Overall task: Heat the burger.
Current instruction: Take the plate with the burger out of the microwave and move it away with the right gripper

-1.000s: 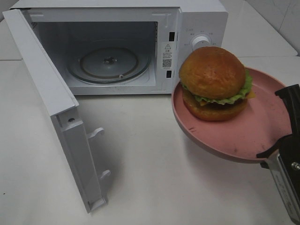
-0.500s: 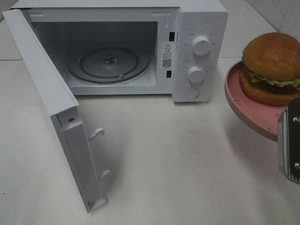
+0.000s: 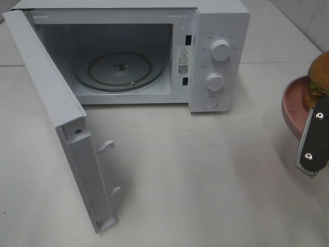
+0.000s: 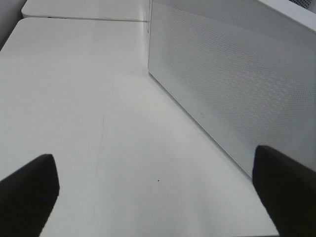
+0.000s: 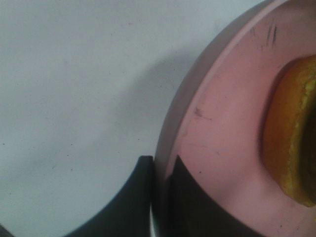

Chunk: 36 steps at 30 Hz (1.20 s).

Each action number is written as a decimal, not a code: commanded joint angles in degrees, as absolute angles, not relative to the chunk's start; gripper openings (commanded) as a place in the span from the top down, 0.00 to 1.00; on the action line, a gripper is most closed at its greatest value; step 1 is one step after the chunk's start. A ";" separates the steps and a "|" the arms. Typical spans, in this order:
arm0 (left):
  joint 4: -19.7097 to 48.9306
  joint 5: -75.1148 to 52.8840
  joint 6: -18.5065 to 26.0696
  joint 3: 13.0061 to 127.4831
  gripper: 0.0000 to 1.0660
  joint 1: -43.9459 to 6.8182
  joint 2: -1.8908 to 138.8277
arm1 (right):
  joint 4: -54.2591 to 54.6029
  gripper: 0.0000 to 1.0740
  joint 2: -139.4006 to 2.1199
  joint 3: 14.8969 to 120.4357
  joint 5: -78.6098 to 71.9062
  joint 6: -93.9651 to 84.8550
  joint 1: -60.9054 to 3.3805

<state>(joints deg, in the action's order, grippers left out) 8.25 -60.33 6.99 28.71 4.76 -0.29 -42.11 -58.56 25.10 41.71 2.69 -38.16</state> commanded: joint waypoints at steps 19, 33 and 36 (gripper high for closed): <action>8.54 -59.53 6.70 28.53 0.06 4.81 -1.72 | -50.88 0.98 -83.25 37.87 51.80 43.54 -38.22; 8.54 -59.53 6.70 28.53 0.06 4.81 -1.72 | -50.82 0.95 -95.00 41.71 50.71 52.43 -38.10; 8.54 -59.53 6.70 28.53 0.06 4.81 -1.72 | -50.88 0.95 -96.89 41.71 48.19 53.80 -36.44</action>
<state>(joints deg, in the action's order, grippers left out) 8.25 -60.33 6.99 28.71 4.76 -0.29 -47.61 -95.97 41.25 47.21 52.54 -37.70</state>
